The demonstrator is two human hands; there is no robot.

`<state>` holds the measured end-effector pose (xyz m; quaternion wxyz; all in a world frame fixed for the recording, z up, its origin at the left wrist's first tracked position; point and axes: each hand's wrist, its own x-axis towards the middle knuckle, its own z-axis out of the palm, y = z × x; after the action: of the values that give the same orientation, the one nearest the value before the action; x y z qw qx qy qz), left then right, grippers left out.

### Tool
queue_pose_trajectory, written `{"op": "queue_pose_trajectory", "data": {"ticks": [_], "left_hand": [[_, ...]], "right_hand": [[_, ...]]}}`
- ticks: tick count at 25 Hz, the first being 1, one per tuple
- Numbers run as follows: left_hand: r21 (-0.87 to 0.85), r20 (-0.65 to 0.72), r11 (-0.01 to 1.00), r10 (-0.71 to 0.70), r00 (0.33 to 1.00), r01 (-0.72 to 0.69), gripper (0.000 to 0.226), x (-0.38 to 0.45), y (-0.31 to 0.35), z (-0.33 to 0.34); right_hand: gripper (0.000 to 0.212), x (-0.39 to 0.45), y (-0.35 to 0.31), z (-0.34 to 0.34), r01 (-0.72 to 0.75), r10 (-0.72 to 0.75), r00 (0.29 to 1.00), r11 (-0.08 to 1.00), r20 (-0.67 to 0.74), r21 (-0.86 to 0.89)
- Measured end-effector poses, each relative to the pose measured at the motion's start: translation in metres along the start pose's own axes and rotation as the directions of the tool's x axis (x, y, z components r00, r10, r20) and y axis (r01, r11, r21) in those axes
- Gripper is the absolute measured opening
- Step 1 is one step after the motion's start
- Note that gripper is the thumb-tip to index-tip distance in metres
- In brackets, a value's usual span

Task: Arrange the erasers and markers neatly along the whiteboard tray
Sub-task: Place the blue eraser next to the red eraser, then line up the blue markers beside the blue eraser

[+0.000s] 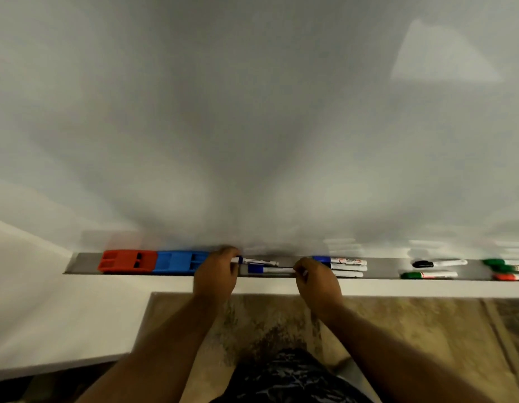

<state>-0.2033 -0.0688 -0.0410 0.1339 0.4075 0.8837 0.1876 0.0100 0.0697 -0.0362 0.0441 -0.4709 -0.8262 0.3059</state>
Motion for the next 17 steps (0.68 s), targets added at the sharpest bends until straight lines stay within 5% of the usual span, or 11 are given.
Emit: {"op": "queue_pose_trajectory", "data": {"ticks": [9,17], "left_hand": [[0.22,0.119,0.971,0.068,0.991,-0.093,0.028,0.008,0.0,0.008],[0.302,0.137,0.933,0.159,0.978,-0.194,0.024,0.005,-0.005,0.008]], "right_hand": [[0.029,0.017,-0.002,0.016,0.327,-0.302,0.945,0.883,0.126,-0.337],[0.018,0.015,0.009,0.006,0.368,-0.365,0.93,0.915,0.045,-0.163]]}}
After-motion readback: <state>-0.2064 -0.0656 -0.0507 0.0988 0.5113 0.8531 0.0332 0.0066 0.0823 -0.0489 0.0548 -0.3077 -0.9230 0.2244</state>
